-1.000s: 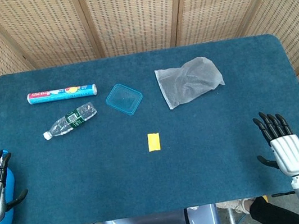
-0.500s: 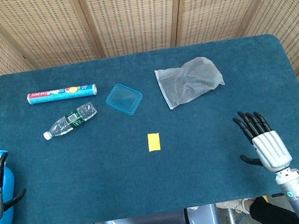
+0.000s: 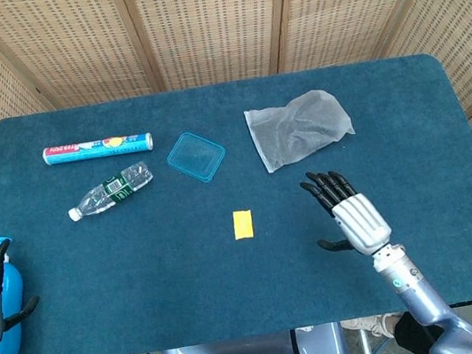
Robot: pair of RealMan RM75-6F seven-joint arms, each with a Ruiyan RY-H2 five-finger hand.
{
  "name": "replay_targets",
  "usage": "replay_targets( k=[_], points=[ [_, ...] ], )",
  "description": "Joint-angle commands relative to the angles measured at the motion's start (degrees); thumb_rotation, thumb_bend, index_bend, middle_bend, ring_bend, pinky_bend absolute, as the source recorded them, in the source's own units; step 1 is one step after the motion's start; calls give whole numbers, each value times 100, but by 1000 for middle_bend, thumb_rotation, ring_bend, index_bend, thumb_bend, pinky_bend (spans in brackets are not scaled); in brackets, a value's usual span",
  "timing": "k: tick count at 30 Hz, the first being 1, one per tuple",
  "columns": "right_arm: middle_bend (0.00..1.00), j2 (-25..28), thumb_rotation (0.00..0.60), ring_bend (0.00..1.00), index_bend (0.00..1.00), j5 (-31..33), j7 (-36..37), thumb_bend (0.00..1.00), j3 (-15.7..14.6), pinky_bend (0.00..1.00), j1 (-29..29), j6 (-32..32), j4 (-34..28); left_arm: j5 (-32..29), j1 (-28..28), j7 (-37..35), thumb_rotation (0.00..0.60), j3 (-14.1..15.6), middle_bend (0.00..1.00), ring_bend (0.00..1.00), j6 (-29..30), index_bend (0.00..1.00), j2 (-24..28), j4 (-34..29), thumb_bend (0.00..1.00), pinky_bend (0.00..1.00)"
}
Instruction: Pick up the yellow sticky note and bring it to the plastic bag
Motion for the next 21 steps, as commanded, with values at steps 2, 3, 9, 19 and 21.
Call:
replay_targets(
  k=[2,3,9,19,21],
  points=[
    [0,-337,600,0,92,348,-257,165,132,0,259,-348,-57,-27,-5,-38,600,-14,0,0,-15,0,10,0,169,0],
    [0,-442,600,0,93,439,-345,175,162,0,322,-410,-48,-41,-3,-65,600,-21,0,0,-15,0,18,-2,170,0],
    [0,-948,600,0,95,911,-865,265,304,0,589,-612,69,-89,-6,-161,600,-44,0,0,-38,0,51,0,171,0],
    [0,-1700,600,0,98,1624,-1486,431,491,0,980,-807,491,-113,-11,-267,600,-60,0,0,-48,0,83,2,171,0],
    [0,-1857,600,0,98,1754,-1552,431,494,0,1056,-856,625,-135,-12,-294,600,-69,0,0,-59,0,89,7,171,0]
  ],
)
